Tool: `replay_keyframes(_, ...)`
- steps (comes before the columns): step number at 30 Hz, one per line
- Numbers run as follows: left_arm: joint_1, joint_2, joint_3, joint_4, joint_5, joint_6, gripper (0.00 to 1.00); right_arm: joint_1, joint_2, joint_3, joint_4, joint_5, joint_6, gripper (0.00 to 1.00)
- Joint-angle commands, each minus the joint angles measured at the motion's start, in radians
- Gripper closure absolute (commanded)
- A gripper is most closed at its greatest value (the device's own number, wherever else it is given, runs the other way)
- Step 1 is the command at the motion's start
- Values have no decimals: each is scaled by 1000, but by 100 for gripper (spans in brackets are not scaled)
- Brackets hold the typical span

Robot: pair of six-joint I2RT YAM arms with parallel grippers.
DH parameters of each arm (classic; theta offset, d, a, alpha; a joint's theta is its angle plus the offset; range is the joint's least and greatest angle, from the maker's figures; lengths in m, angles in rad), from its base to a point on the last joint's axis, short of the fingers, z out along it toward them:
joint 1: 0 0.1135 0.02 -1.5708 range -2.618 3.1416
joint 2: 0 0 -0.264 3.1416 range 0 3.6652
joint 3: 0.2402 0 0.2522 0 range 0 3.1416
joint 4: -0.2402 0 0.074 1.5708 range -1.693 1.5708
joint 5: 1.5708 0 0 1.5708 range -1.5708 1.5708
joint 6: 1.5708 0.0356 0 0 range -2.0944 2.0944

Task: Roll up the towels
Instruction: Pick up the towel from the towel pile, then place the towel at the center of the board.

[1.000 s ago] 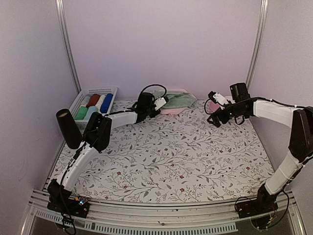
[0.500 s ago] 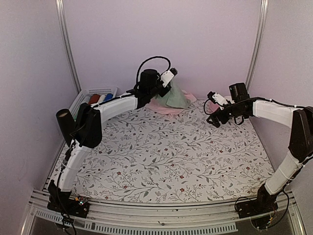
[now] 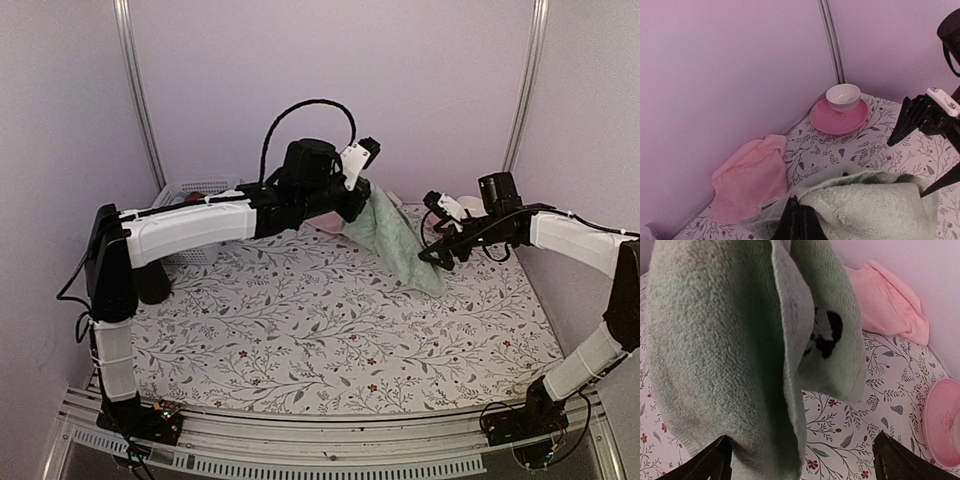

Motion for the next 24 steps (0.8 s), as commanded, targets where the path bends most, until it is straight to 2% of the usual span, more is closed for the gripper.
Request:
replay_keyframes(1,7,-76,-163,-46,24,-242,100,12,-107,-57,-34,-221,-122,1)
replay_keyframes(7,-9,-149,-360,-32,26,-375,100,52,-198,-90,-28,-307,-168,1)
replay_keyframes(12,-29,-198,-512,40,26,-460,100,185,-119,-106,-11,-152,-181,1)
replay_keyframes(15,-29,-218,-576,57,35,-500,100,238,-49,-89,-11,-112,-171,1)
replay_keyframes(16,-31,-221,-588,55,43,-506,96,254,-37,-88,-7,-103,-168,1)
replay_keyframes(19,-31,-247,-633,55,74,-513,68,300,19,-74,19,-19,-139,1)
replay_keyframes(24,-32,-352,-768,77,15,-527,36,300,104,-27,-12,90,-86,1)
